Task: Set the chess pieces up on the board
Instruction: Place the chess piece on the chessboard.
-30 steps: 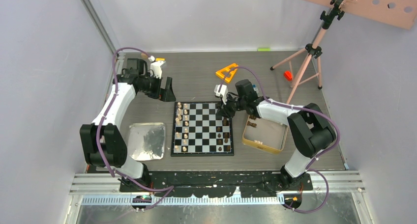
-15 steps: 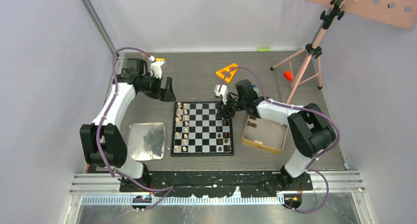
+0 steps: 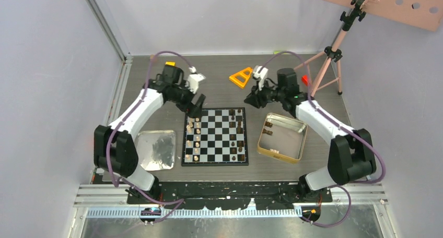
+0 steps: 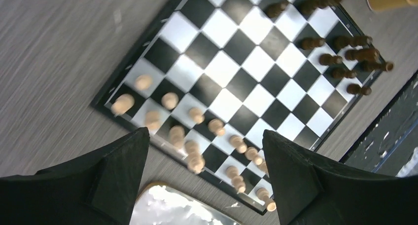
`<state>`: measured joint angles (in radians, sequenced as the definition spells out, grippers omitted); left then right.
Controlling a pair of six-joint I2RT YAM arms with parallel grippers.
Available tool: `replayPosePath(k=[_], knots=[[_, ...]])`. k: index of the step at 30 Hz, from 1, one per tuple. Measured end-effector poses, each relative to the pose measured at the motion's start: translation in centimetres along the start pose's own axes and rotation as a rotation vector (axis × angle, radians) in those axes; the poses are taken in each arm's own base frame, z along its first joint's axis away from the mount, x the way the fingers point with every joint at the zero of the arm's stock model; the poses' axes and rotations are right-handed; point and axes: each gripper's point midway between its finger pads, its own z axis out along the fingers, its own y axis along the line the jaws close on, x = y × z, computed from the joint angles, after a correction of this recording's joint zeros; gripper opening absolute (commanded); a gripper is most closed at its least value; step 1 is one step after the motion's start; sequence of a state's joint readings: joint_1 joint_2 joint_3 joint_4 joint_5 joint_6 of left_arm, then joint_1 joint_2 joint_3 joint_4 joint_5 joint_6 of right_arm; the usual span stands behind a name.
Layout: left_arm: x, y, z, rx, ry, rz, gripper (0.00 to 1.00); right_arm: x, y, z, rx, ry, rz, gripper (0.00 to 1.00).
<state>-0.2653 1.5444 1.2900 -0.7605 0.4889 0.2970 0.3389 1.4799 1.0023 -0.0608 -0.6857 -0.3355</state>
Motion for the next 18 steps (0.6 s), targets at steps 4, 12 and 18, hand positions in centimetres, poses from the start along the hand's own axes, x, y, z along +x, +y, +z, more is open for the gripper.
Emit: replayPosePath(k=[4, 12, 18], knots=[[0.3, -3.8, 3.4, 0.081, 0.079, 0.142, 0.76, -0.1, -2.5, -4.4, 0.090, -0.004, 0.078, 0.31], [1.2, -7.7, 9.8, 0.162, 0.204, 0.276, 0.61, 5.6, -2.5, -11.2, 0.177, 0.209, 0.226, 0.30], [0.8, -8.8, 13.4, 0.150, 0.223, 0.315, 0.50, 9.7, 0.5, -14.5, 0.195, 0.349, 0.276, 0.28]])
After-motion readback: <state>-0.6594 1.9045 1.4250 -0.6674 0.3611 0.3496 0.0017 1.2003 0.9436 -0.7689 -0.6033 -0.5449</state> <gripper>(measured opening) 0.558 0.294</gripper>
